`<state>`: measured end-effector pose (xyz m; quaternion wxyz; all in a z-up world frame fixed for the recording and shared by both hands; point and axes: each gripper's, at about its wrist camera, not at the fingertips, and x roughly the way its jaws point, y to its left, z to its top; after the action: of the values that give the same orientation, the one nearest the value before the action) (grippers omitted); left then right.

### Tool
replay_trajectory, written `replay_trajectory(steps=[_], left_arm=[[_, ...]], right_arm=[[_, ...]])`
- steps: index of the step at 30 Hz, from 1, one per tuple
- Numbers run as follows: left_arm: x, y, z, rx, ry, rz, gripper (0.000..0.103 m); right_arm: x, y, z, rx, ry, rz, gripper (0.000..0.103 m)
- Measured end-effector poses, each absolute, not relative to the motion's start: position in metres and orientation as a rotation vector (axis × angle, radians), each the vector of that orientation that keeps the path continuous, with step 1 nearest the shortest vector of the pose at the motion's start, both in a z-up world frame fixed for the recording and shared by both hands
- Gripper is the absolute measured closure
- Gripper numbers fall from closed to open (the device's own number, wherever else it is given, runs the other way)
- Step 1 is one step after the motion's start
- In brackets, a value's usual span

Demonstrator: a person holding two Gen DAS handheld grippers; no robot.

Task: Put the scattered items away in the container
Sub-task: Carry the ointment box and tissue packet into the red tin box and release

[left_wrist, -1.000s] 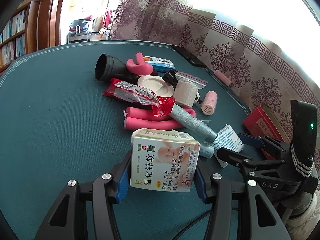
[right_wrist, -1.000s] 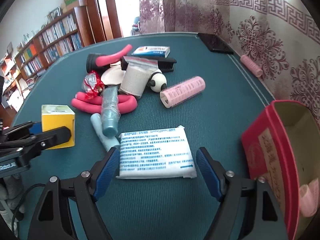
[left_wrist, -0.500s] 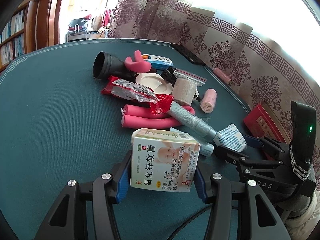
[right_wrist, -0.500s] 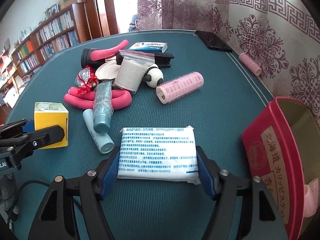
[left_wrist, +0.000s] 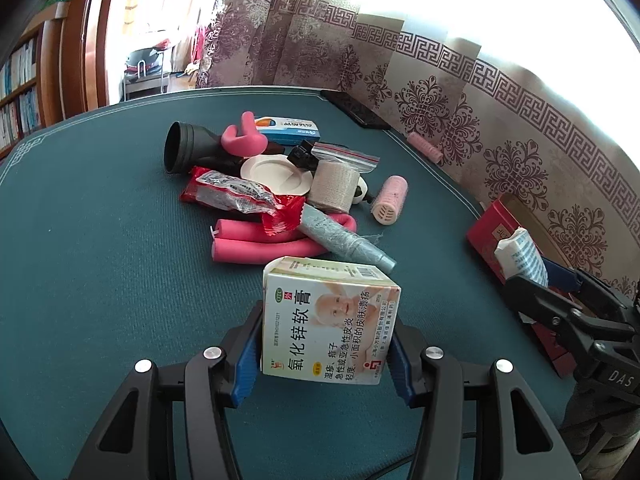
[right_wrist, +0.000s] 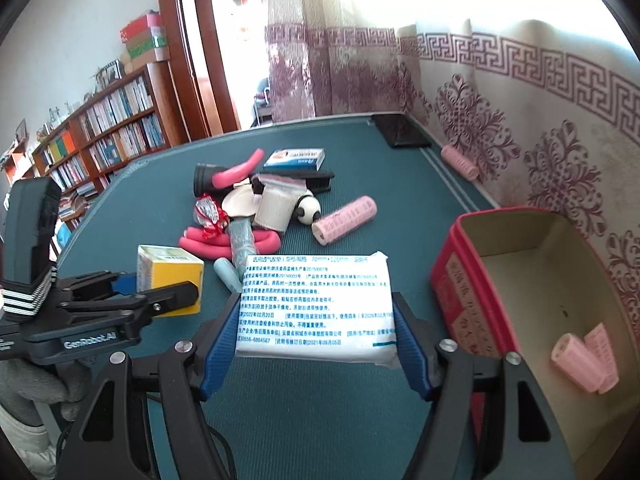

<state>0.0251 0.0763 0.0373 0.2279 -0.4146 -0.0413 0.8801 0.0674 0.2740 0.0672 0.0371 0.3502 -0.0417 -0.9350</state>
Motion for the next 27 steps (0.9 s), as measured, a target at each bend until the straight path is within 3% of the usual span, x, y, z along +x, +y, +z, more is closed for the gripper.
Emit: replay_trajectory(steps=[27], left_arm=[[0.059,0.161,0.073,-1.039,0.105,2.34,0.048]], right_arm=[[0.154,0.38,0.099,0.901,-0.387,-3.176,0.029]])
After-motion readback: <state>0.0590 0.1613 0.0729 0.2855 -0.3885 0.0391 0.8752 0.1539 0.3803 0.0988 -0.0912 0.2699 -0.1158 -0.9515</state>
